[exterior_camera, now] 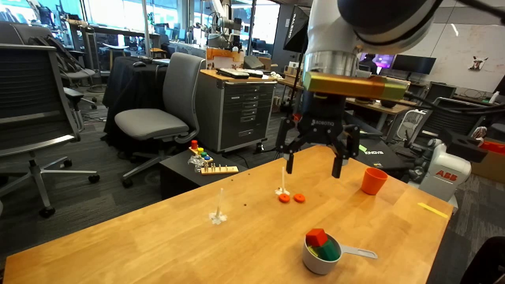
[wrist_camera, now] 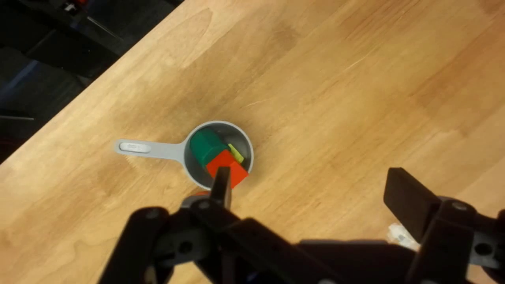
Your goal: Place the yellow, green and orange blocks inside the grey measuring cup
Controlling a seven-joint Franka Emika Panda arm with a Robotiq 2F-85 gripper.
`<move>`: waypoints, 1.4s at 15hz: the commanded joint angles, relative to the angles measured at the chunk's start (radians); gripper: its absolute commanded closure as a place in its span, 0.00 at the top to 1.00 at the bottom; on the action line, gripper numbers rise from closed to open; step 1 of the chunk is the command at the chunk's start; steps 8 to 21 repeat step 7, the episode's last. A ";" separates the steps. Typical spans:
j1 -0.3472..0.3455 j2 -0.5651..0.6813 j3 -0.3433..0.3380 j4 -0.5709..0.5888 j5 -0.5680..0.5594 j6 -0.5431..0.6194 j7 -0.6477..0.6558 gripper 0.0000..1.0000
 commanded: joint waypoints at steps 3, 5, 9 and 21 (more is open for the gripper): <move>0.065 -0.174 0.030 -0.034 -0.080 -0.027 0.080 1.00; 0.049 -0.132 0.042 -0.002 -0.055 -0.031 0.058 1.00; 0.053 -0.162 0.055 -0.003 -0.055 -0.063 0.067 1.00; 0.053 -0.162 0.055 -0.003 -0.055 -0.063 0.067 1.00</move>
